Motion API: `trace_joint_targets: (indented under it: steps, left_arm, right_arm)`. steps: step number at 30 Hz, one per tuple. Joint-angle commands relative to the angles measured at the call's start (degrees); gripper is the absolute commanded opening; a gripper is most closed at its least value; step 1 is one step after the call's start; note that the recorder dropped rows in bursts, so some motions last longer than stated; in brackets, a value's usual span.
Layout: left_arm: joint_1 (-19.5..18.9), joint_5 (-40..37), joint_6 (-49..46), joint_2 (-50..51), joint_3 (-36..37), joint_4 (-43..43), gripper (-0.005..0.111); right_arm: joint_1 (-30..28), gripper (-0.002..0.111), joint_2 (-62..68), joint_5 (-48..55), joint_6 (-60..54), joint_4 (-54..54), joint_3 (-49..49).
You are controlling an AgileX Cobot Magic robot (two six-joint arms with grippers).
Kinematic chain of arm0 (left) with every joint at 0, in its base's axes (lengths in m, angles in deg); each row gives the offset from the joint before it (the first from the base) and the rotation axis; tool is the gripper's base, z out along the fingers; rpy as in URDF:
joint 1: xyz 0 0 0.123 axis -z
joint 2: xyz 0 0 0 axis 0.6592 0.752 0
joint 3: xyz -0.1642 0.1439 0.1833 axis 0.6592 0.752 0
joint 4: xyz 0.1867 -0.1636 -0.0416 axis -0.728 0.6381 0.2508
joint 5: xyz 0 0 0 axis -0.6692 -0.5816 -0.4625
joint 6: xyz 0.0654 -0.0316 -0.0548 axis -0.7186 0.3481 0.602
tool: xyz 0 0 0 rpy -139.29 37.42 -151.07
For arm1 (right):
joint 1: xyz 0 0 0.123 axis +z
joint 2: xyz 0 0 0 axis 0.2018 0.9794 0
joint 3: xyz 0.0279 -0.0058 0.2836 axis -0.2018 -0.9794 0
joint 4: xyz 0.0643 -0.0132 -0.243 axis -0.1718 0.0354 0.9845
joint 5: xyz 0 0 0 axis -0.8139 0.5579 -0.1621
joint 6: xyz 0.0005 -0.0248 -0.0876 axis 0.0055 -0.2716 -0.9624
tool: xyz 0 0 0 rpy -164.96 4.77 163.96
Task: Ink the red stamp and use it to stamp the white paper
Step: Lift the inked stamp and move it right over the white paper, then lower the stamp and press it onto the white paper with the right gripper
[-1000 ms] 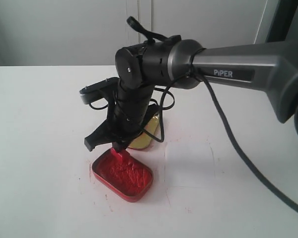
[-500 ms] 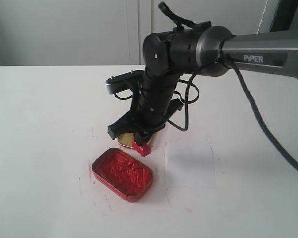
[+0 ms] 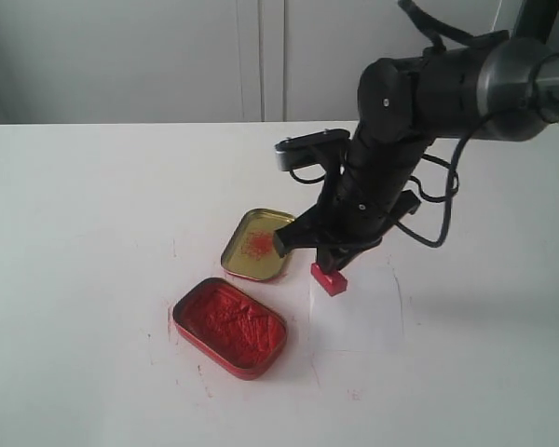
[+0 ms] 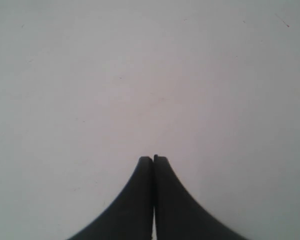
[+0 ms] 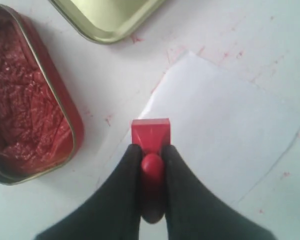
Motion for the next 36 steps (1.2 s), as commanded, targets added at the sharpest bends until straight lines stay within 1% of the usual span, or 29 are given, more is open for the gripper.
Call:
trace_joint_targets:
  steps: [1, 9, 17, 25, 36]
  left_arm:
    - [0.5, 0.0, 0.2, -0.2, 0.4, 0.2, 0.0]
    - [0.5, 0.0, 0.2, -0.2, 0.4, 0.2, 0.0]
    - [0.5, 0.0, 0.2, -0.2, 0.4, 0.2, 0.0]
    - [0.5, 0.0, 0.2, -0.2, 0.4, 0.2, 0.0]
    - [0.5, 0.0, 0.2, -0.2, 0.4, 0.2, 0.0]
  right_arm:
    - [-1.8, 0.0, -3.8, -1.9, 0.0, 0.6, -4.0]
    - [-2.4, 0.0, -7.5, -2.9, 3.7, 5.7, -8.8]
    - [-2.4, 0.0, -8.2, -8.0, 6.4, 8.0, -12.7]
    - [-2.4, 0.0, -7.3, -12.0, 8.6, 8.0, -12.5]
    - [-0.4, 0.0, -3.3, -12.1, 10.6, 8.0, -9.7]
